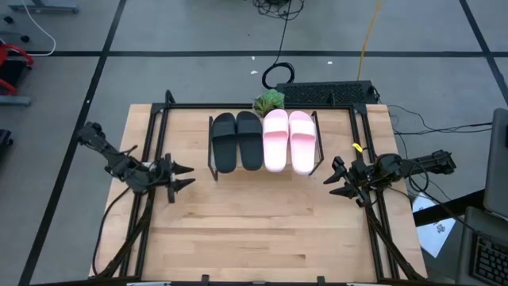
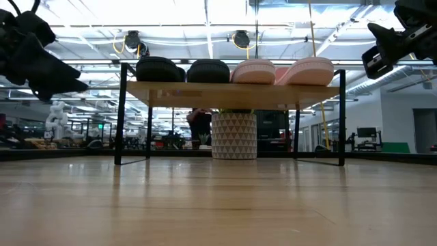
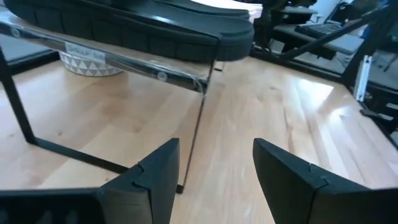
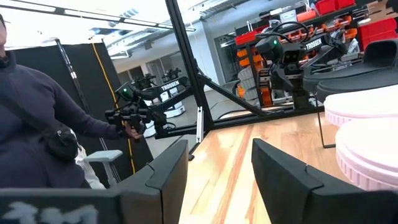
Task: Pick and place slides into the shelf
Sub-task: Return to Home Position
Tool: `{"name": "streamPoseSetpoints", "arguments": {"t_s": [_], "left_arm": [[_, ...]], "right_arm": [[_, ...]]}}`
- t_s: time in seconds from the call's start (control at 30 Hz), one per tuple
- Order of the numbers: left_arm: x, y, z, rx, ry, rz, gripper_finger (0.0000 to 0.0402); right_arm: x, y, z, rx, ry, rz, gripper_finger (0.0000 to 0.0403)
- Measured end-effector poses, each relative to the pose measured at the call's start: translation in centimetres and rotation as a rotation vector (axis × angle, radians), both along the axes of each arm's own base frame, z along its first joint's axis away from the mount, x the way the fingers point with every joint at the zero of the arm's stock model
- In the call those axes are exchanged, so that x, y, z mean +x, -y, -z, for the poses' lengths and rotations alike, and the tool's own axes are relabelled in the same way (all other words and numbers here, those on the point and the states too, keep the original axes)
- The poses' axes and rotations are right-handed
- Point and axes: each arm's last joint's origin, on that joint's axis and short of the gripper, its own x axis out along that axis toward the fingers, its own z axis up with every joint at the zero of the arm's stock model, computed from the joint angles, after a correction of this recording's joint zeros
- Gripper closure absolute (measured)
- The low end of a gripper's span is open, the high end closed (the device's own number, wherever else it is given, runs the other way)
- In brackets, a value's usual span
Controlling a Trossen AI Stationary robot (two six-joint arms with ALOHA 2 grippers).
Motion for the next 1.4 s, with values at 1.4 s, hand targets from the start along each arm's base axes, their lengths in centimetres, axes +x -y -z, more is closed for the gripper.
{"name": "streamPoseSetpoints", "arguments": {"t_s": [1.4], "left_arm": [[0.6,-1.6,-0.9,-0.028,0.088,0.072,0.0197]], "right_arm": [[0.1,0.2,0.6,-0.042,-0.048,-0.014,0.0234]]}}
